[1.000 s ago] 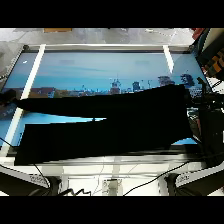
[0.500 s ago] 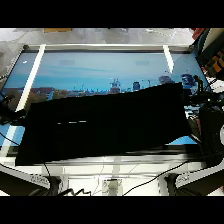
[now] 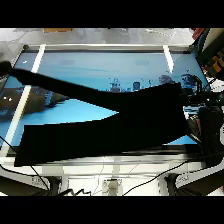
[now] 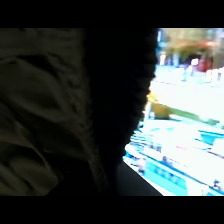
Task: Fold the clothes and pants, and hang the long-sleeved shirts on hangers.
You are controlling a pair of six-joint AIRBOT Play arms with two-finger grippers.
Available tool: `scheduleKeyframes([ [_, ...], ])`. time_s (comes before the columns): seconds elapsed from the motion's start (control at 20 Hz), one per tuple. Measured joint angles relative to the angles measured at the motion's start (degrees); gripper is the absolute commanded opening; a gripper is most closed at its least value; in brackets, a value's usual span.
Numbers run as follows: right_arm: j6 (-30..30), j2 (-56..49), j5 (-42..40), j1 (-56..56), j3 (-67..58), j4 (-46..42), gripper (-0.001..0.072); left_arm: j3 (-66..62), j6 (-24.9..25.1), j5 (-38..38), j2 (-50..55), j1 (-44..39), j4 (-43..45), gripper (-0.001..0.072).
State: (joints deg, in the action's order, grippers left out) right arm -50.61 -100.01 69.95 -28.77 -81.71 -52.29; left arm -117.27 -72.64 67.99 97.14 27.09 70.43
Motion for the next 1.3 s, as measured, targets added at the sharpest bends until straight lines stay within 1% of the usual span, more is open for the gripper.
scheduleKeyframes([
  [0.1,-0.22,0.00,0.55,0.00,0.00,-0.11,0.0026,3.56,0.61,-1.16,-2.36,-0.15,3.45,0.0007],
  [0.2,-0.26,0.00,1.18,0.00,0.00,-0.07,0.0027,9.31,1.03,0.22,-3.45,0.46,7.37,0.0007],
  [0.35,-0.37,0.00,1.51,0.00,0.00,-0.09,0.0027,19.85,2.43,0.98,-3.76,1.46,9.79,0.0008],
  [0.5,-0.39,0.00,0.59,0.00,0.00,-0.09,0.0027,28.22,3.15,-0.04,-2.25,1.99,12.07,0.0009],
  [0.8,-0.46,0.00,-2.80,0.00,0.00,0.02,0.0027,33.20,2.99,-1.73,1.05,2.23,13.55,0.0010],
  [0.85,-0.70,0.00,-3.63,0.00,0.00,-0.02,0.0027,33.42,2.99,-2.03,1.20,2.23,13.57,0.0041],
  [0.9,-0.90,0.00,-4.26,0.00,0.00,0.00,0.0063,33.59,2.97,-2.29,1.33,2.23,13.68,0.0249],
  [0.95,-1.11,0.00,-4.87,0.00,0.00,-0.02,0.0267,33.73,2.91,-2.56,1.46,2.23,13.75,0.0564],
  [1.0,-1.18,0.00,-5.42,0.00,0.00,0.04,0.0527,33.81,2.75,-2.69,1.53,2.23,13.88,0.0710],
  [1.05,-1.55,0.00,-5.68,0.00,0.00,0.07,0.0588,33.86,2.56,-2.95,1.53,2.23,13.92,0.0708],
  [1.2,-3.52,0.26,-6.10,-0.07,-0.66,-0.46,0.0587,33.20,1.99,-2.19,1.42,2.23,13.97,0.0701],
  [1.3,-6.08,1.29,-5.73,-0.11,-2.05,-2.58,0.0576,31.85,1.51,-0.63,0.50,2.23,14.93,0.0700],
])
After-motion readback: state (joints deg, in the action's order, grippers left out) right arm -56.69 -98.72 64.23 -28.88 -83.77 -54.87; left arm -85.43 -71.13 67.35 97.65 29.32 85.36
